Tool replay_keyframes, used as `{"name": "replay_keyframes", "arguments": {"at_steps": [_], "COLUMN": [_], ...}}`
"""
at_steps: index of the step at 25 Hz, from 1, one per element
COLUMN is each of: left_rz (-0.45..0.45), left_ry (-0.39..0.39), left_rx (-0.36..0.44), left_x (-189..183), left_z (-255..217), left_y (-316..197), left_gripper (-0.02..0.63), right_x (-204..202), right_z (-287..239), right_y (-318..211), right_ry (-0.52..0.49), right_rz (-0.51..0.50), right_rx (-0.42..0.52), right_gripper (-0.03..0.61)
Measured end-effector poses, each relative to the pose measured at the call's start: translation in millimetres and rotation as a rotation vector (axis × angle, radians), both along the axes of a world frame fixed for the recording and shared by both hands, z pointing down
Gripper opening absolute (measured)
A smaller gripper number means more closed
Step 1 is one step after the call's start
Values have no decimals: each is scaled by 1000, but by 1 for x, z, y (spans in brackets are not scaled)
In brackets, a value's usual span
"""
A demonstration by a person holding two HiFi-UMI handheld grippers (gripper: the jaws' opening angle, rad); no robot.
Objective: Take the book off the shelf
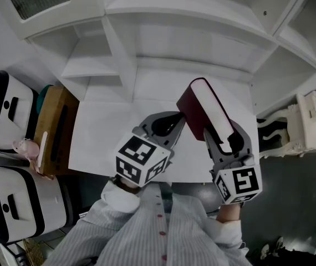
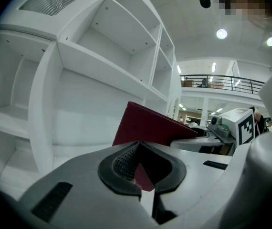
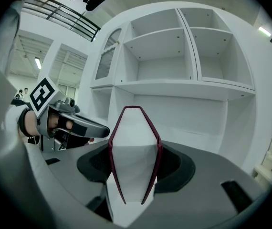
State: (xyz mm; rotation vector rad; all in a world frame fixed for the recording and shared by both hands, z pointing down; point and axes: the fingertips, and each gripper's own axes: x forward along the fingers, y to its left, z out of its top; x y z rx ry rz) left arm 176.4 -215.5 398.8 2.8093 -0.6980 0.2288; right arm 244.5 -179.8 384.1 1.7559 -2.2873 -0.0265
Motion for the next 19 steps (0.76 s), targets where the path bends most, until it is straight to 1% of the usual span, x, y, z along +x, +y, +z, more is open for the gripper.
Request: {"name": "replay_keyframes", "arguments": {"at_steps": [12, 19], "left_rz": [10, 32], "left_ry": [2, -26], "left_rx": [2, 23], "left_x": [0, 3], "left_z": [1, -1], "left_y": [0, -3], "left_gripper": [9, 9], "right_x": [-2, -2], "right_z": [-1, -3], "right_y": [0, -2], "right_ry": [11, 18], "right_rz": [3, 6], "right_rx": [1, -1], "right_gripper": [225, 225]}}
